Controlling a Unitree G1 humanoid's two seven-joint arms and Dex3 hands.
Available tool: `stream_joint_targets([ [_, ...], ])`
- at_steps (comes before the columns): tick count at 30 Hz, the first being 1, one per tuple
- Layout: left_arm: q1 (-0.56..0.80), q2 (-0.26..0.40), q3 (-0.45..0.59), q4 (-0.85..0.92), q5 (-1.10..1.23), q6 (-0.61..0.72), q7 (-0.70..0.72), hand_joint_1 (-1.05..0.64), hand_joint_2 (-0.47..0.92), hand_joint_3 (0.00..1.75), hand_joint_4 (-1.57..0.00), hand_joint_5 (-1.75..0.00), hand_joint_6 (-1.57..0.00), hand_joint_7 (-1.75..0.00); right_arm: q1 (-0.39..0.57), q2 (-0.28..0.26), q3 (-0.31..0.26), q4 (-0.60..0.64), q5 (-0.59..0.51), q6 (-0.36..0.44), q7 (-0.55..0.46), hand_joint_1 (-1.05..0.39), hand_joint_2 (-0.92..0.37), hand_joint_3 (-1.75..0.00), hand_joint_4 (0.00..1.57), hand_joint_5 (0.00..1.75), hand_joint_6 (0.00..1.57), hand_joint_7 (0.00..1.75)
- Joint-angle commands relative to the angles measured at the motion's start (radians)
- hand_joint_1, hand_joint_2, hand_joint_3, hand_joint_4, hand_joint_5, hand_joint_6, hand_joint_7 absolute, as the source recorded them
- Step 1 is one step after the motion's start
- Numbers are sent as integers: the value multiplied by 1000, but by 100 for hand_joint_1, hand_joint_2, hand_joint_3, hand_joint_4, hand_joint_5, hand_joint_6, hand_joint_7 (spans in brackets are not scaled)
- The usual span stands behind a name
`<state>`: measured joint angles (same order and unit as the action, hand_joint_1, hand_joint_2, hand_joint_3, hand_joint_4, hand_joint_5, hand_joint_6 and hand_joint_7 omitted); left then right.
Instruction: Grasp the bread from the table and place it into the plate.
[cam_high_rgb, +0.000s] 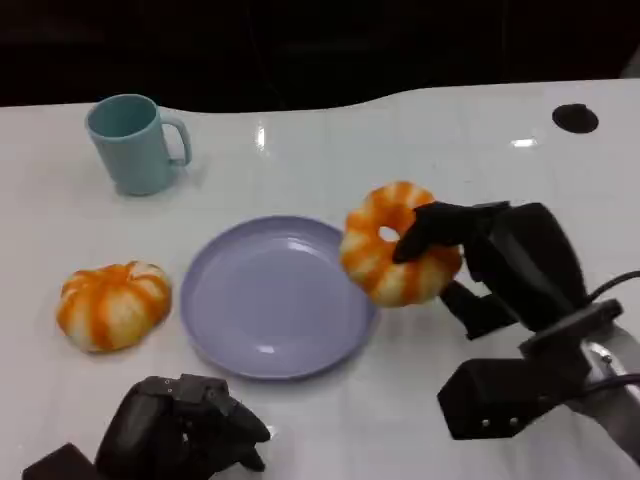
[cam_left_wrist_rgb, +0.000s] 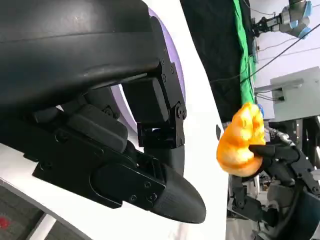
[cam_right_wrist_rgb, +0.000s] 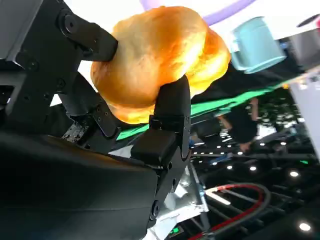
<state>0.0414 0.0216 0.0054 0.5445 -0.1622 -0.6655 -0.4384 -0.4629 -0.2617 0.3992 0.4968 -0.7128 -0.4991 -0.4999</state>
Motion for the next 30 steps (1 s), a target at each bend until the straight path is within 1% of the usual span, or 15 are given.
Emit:
stream_joint_targets([
  [1, 0, 11, 7, 6, 6, -3, 10, -105, 89, 0, -125, -94, -135, -57, -50, 51, 17, 49, 6, -34, 8, 2, -11, -153, 104, 175, 96, 142],
  [3, 0, 11, 8, 6, 5, 2, 11, -105, 90, 0, -126, -94, -135, -57, -67, 78, 30, 77, 0, -46, 5, 1, -13, -152, 104, 175, 94, 145],
  [6, 0, 8, 7, 4, -2, 4, 5, -105, 89, 0, -126, -94, -135, -58, -93, 118, 49, 124, 0, -64, 2, -1, -14, -151, 103, 175, 89, 155],
  [8, 1, 8, 7, 3, 0, 4, 8, -105, 89, 0, -125, -94, -135, -58, -112, 144, 65, 161, -18, -62, -13, -4, -16, -150, 103, 175, 88, 159],
  [10, 1, 8, 5, 4, 6, 2, 13, -105, 89, 0, -125, -94, -136, -58, -124, 157, 74, 184, -29, -59, -21, -6, -17, -149, 103, 175, 88, 160],
  [14, 0, 8, 5, 5, 5, 4, 12, -105, 89, 0, -125, -94, -136, -58, -154, 206, 93, 254, -33, -59, -26, -6, -18, -148, 102, 175, 87, 159],
  [20, 0, 9, 3, 5, 16, 5, 19, -105, 89, 0, -125, -94, -136, -58, -202, 272, 115, 377, -33, -70, -66, -6, -20, -146, 100, 175, 88, 152],
  [21, 1, 9, 2, 3, 15, 9, 19, -105, 89, 0, -125, -94, -136, -58, -208, 279, 118, 390, -33, -64, -65, -7, -22, -142, 97, 173, 89, 141],
  [22, 2, 8, 3, 2, 14, 10, 18, -105, 89, 0, -125, -94, -136, -58, -213, 283, 120, 399, -34, -59, -63, -7, -25, -135, 95, 167, 92, 122],
  [23, 2, 8, 3, 0, 12, 11, 17, -105, 89, 0, -125, -94, -136, -58, -216, 286, 123, 404, -35, -52, -59, -8, -31, -122, 94, 152, 96, 96],
  [25, 2, 8, 3, -1, 9, 12, 14, -105, 89, 0, -125, -94, -136, -58, -221, 288, 129, 407, -43, -28, -47, -13, -44, -93, 90, 125, 96, 58],
  [26, 3, 7, 4, -2, 7, 12, 13, -105, 89, 0, -125, -94, -136, -58, -222, 288, 132, 407, -46, -16, -40, -16, -51, -79, 79, 104, 90, 37],
  [27, 3, 7, 4, -2, 7, 12, 13, -105, 89, 0, -125, -94, -136, -58, -221, 287, 134, 404, -47, -3, -31, -17, -54, -73, 74, 88, 88, 26],
  [28, 3, 7, 4, -2, 8, 12, 14, -105, 88, 0, -125, -94, -136, -58, -221, 284, 138, 399, -49, 12, -14, -19, -55, -69, 62, 71, 81, 15],
  [30, 3, 7, 4, -1, 12, 7, 18, -105, 89, 0, -125, -94, -136, -58, -220, 274, 147, 385, -51, 44, 29, -23, -56, -67, 44, 53, 67, 4],
])
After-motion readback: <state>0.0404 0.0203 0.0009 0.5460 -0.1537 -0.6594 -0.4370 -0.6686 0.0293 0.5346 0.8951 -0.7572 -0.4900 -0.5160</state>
